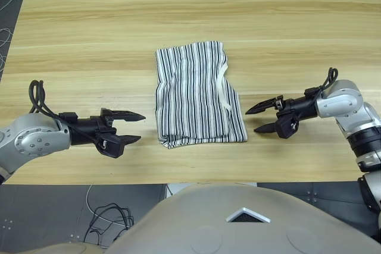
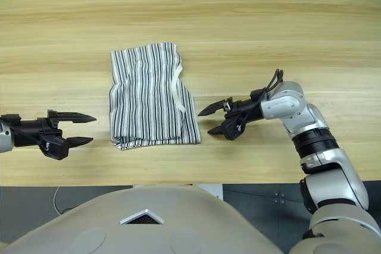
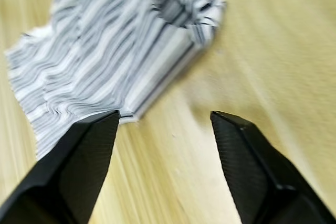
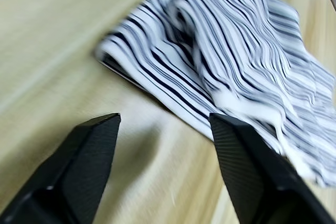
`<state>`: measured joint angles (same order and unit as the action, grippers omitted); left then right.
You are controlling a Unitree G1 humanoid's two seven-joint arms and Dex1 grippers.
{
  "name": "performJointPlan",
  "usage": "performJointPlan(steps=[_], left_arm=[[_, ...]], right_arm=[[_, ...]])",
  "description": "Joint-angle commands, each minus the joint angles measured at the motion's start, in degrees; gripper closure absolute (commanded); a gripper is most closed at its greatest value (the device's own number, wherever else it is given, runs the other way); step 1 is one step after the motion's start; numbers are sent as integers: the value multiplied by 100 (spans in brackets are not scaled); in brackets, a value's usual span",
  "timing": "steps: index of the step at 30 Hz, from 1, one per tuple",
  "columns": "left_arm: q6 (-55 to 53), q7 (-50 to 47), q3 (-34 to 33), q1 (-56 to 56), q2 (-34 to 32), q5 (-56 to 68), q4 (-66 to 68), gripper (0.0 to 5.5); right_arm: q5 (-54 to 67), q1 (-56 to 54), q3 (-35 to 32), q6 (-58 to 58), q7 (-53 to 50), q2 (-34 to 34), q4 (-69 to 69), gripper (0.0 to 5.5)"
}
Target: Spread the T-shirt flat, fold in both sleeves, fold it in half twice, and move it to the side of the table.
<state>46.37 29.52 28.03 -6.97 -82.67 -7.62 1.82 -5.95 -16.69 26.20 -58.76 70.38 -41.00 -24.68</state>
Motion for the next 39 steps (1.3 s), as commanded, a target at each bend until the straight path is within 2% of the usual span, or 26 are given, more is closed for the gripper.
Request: performJointPlan(steps=[1, 8, 13, 27, 38, 39], left_arm=[[-246, 139, -316, -350, 206, -260, -289, 185], [-124, 175, -613, -503, 844, -890, -311, 185], [-73, 278, -657, -610, 1202, -1112, -370, 185], [1, 689, -653, -451, 1874, -1267, -264, 185], [164, 743, -606, -223, 2107, -1523, 261, 185], [182, 756, -592, -211, 2116, -1548, 310, 204]], right_arm=[[-135, -102, 248, -657, -191, -16, -336, 191], [-1164, -365, 221, -2237, -1310, 363, -1143, 191], [-1788, -473, 246, -2624, -2015, 608, -1553, 191], [-3175, -786, 325, -2576, -3497, 984, -1763, 191], [-3968, -1032, 781, -2270, -4265, 1039, -1908, 191], [-3985, -1054, 847, -2267, -4286, 1024, -1910, 188]])
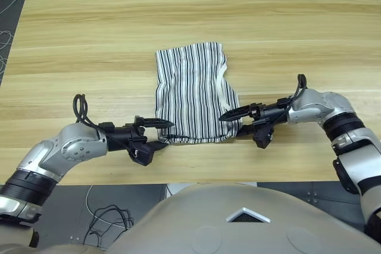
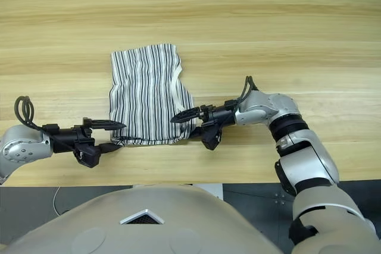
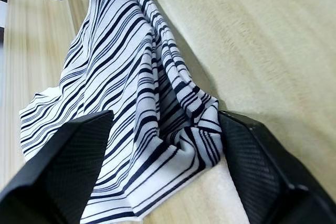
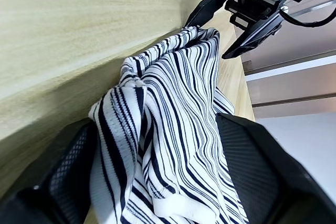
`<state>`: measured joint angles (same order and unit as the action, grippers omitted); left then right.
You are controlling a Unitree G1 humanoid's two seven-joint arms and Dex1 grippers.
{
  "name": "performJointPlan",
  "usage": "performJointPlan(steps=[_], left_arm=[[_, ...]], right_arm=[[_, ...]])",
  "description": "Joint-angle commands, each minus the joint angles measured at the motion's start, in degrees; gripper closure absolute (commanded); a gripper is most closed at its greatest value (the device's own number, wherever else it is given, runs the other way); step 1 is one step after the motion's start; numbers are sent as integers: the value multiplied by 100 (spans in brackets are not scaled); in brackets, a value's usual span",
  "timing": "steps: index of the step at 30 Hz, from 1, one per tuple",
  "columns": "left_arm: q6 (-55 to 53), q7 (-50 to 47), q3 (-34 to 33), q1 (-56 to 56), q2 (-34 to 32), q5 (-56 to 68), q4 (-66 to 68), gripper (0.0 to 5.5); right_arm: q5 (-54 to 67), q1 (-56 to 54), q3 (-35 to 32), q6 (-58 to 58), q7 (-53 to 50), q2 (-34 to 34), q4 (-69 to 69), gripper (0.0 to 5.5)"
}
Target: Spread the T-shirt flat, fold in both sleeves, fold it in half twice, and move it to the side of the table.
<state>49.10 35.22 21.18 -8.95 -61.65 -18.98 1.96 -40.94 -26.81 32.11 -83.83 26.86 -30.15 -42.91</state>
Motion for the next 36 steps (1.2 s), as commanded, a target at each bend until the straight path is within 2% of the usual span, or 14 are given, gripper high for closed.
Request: performJointPlan(steps=[1, 11, 15, 16, 18, 22, 25, 30, 33, 36], left_arm=[[-75, 204, 107, -6, 25, -421, 329, 212], [6, 359, 219, 4, 97, -199, 342, 400], [26, 435, 237, 16, 113, -140, 303, 467], [20, 473, 244, 33, 114, -123, 279, 472], [-87, 621, 226, 143, 92, -15, 121, 511], [-1535, 1510, 5, 317, -205, 1620, -1225, 535], [-3117, 2205, -174, 228, -673, 3008, -2287, 535], [-4906, 2989, -755, -41, -1435, 5010, -3547, 535], [-5203, 3474, -1078, -343, -1795, 5038, -3457, 535], [-5269, 3825, -1271, -490, -1813, 4954, -3112, 535]], right_arm=[[-428, -72, 324, 231, 77, -88, -75, 211], [267, -356, 902, 562, 507, -130, -25, 415], [449, -414, 1095, 663, 673, -113, -80, 492], [532, -415, 1137, 679, 712, -120, -96, 498], [1162, -377, 1284, 817, 975, -142, -67, 540], [4182, 80, 1767, 2717, 2586, -802, 1911, 540], [5523, 218, 1628, 4122, 3522, -1229, 3038, 540], [6681, 533, 1168, 6022, 4544, -1798, 4299, 540], [6850, 807, 863, 6714, 4988, -2118, 4727, 540], [6793, 1020, 586, 7048, 5210, -2188, 4939, 540]])
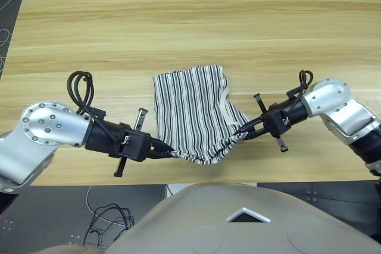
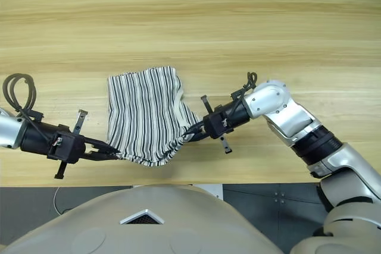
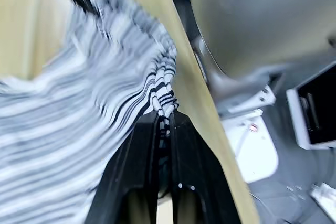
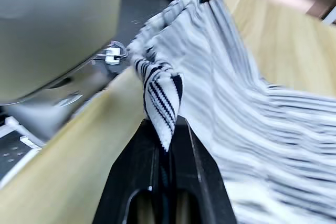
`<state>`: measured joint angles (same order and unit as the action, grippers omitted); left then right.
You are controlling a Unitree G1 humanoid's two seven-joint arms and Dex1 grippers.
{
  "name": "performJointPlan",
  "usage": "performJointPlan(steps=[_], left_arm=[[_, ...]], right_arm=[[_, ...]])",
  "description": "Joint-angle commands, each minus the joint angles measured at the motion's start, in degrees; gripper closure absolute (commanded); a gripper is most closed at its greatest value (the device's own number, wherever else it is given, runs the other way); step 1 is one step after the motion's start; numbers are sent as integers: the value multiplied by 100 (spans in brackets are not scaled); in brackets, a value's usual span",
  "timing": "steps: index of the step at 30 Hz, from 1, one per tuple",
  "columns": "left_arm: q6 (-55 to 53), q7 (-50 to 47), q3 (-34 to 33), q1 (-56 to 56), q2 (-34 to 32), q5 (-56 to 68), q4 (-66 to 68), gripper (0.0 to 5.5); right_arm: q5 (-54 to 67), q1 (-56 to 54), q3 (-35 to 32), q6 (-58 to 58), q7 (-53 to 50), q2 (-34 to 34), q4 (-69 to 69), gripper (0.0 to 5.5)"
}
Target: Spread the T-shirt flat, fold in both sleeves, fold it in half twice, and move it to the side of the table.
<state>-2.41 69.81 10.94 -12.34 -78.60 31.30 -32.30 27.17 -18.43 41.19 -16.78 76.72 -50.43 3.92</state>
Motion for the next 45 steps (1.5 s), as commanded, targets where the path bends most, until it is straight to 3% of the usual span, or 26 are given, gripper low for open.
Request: performJointPlan(steps=[1, 9, 18, 31, 40, 45], left_arm=[[-127, 449, -295, -191, -81, -66, 369, 535], [-436, 963, -387, 853, 902, 228, 1574, 535], [-698, 1274, -404, 1967, 1763, 41, 2780, 535], [27, 1078, 10, 3664, 3234, -1515, 5737, 535], [896, 647, 27, 4803, 4071, -2432, 8134, 535], [1160, 547, -69, 5099, 4163, -2693, 8986, 447]], right_arm=[[-5, 238, -409, 451, 262, -125, 302, 540], [-243, -244, -1281, 610, -199, 1191, -657, 540], [-806, -895, -1712, 344, -315, 2244, -1861, 540], [-2341, -2086, -1889, -1136, -798, 3222, -5485, 540], [-2949, -2487, -2076, -1595, -1416, 3564, -6698, 540], [-3132, -2662, -2214, -1581, -1700, 3668, -6962, 452]])
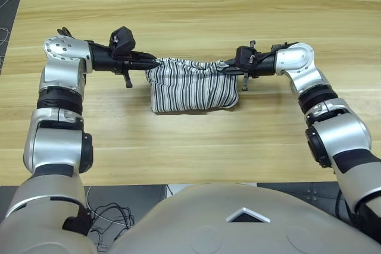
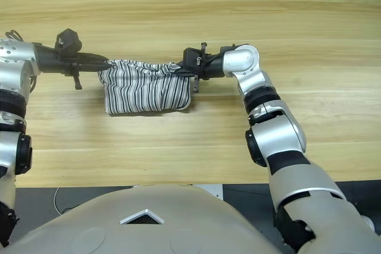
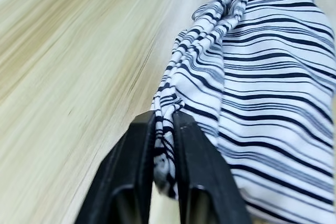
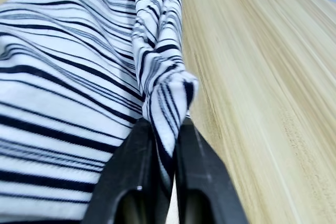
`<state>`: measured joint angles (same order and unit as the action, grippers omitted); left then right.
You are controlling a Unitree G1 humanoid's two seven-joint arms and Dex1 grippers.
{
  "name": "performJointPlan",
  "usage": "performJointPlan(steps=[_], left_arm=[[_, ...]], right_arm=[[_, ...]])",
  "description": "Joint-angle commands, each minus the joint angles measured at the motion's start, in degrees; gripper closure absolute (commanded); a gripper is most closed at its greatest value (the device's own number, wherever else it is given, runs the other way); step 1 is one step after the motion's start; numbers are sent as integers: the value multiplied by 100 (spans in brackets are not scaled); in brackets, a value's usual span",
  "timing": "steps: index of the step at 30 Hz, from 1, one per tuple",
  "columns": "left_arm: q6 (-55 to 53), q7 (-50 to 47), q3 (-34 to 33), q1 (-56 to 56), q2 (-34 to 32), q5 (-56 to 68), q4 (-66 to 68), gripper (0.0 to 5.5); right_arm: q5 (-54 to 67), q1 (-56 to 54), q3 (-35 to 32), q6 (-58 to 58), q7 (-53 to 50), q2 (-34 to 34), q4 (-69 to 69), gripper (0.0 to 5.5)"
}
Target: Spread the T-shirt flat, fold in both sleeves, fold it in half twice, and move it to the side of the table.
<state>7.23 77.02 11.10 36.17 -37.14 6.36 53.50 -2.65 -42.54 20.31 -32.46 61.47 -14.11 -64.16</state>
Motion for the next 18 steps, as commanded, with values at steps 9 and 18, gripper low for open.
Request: performJointPlan(steps=[9, 18], left_arm=[[977, -1049, -388, 534, -166, -627, 1291, 410], [1287, -330, -770, -304, -184, 28, -607, 410]], right_arm=[[-467, -597, -398, 125, -850, -93, -500, 411], [-487, -563, -610, -174, -950, -322, -269, 411]])
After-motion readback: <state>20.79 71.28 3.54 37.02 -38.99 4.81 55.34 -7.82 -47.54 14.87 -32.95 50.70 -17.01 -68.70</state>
